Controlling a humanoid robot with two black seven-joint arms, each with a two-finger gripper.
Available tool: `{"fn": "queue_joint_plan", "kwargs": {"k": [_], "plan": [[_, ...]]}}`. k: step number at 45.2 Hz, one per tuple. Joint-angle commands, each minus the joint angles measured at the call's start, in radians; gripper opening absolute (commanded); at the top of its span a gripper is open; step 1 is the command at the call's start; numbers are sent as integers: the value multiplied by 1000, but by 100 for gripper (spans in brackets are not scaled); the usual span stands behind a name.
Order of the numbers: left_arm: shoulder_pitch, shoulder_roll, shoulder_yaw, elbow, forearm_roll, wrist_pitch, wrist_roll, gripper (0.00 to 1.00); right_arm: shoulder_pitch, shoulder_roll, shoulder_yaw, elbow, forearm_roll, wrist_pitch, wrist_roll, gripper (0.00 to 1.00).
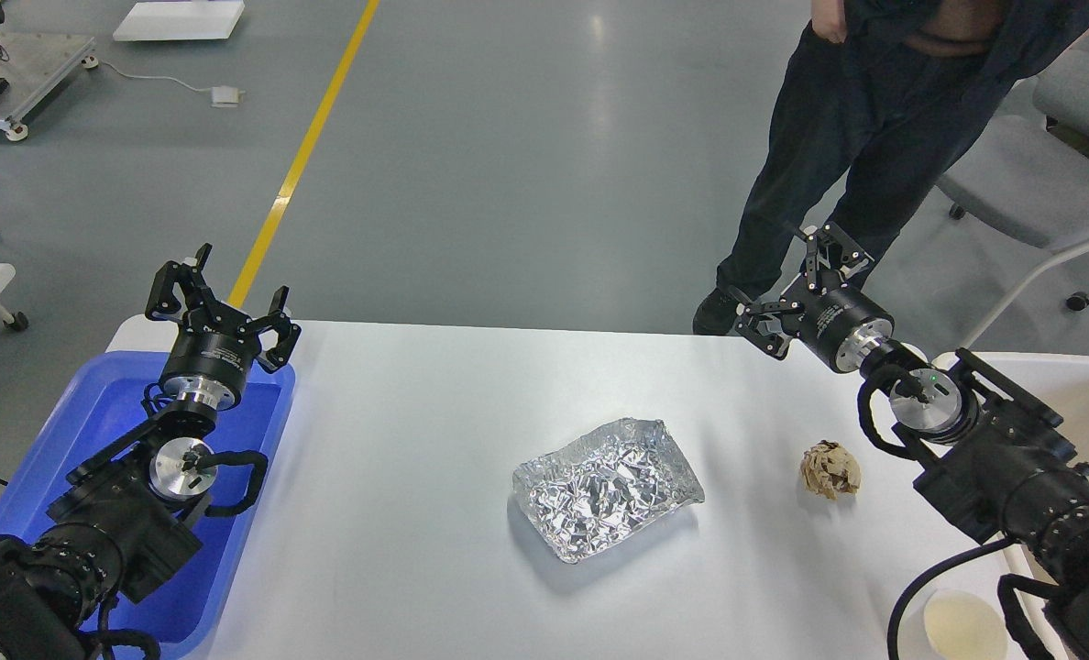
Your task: Tidy desktop
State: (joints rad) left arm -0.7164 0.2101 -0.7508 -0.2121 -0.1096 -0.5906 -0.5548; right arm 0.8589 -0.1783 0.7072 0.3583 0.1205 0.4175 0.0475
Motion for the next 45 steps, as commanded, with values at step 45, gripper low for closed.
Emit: {"fn": "queue_joint_plan", "kwargs": {"k": [45], "plan": [[0, 0, 1, 0, -1, 0, -1, 100, -70, -751, -239, 786, -748, 40, 75, 100]]}}
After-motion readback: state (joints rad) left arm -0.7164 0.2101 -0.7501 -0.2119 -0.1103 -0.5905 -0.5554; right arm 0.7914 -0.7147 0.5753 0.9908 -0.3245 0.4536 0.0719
